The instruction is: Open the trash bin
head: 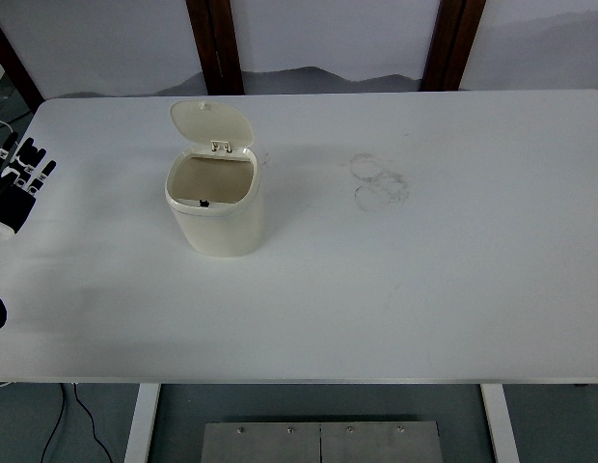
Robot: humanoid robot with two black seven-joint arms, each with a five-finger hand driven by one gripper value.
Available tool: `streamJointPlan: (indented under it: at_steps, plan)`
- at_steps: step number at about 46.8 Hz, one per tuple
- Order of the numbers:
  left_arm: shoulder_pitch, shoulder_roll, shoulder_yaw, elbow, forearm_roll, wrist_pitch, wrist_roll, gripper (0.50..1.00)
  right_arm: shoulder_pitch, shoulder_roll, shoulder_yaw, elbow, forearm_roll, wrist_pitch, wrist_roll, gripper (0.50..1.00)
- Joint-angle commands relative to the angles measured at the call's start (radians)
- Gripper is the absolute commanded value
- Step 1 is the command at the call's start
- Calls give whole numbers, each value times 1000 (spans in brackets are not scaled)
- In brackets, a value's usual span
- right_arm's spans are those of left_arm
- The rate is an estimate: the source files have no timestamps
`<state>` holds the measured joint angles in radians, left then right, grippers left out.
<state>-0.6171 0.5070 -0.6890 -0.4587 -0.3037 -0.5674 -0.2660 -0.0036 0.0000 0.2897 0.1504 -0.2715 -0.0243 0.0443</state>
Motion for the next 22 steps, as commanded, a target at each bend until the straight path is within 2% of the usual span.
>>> streamJointPlan:
  at_steps: [1, 22]
  plan:
    - [-1, 2, -4, 0, 0, 0, -1, 1000, 1, 0, 0, 0, 0, 0, 0, 993]
    - [-7, -2, -14, 0, 8, 0, 1, 1000, 1, 0, -1, 3, -8, 0, -3, 991]
